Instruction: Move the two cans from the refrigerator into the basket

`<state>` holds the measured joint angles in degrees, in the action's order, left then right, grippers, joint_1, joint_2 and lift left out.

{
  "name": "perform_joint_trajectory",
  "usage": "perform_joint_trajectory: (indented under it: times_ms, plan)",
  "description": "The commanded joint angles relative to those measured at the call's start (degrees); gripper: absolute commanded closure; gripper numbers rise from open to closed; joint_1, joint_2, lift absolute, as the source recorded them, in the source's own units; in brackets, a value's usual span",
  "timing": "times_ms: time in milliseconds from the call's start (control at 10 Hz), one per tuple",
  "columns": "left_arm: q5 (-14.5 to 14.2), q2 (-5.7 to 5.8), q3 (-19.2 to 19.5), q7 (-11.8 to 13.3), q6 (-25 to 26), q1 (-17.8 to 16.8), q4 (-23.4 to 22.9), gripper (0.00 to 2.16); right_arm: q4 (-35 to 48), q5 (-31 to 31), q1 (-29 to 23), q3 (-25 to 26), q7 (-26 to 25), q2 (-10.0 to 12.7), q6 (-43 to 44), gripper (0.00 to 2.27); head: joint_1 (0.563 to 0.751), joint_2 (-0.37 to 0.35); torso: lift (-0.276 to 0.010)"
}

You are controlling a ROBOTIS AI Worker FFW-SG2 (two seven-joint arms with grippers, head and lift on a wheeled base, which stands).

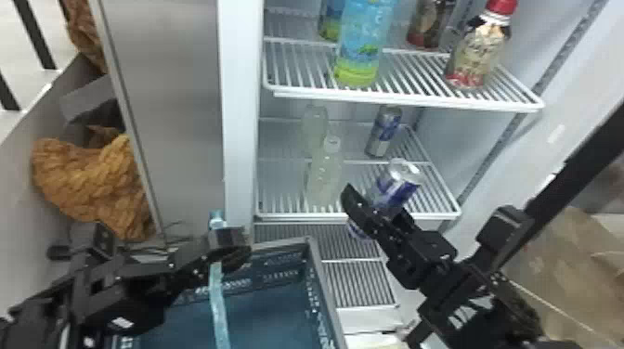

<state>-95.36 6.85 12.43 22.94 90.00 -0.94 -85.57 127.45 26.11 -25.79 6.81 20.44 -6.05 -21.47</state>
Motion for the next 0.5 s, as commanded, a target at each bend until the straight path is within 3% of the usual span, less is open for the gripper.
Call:
perform_joint_trajectory:
  times_ms: [0, 400]
  plan:
    - [-0.04, 0.0, -0.09, 0.0, 0.03, 0.1, 0.0, 1.2, 3.25, 2.22, -1.21, -1.33, 0.47, -0.37, -1.03, 1.26, 0.695, -0.185, -0.218]
    - [-0.04, -0.09, 0.14, 0.0, 0.03, -0.04, 0.0, 1.2, 6.77, 5.54, -3.18, -3.61, 3.29, -0.37, -7.36, 1.26, 0.695, -0.119, -0.218]
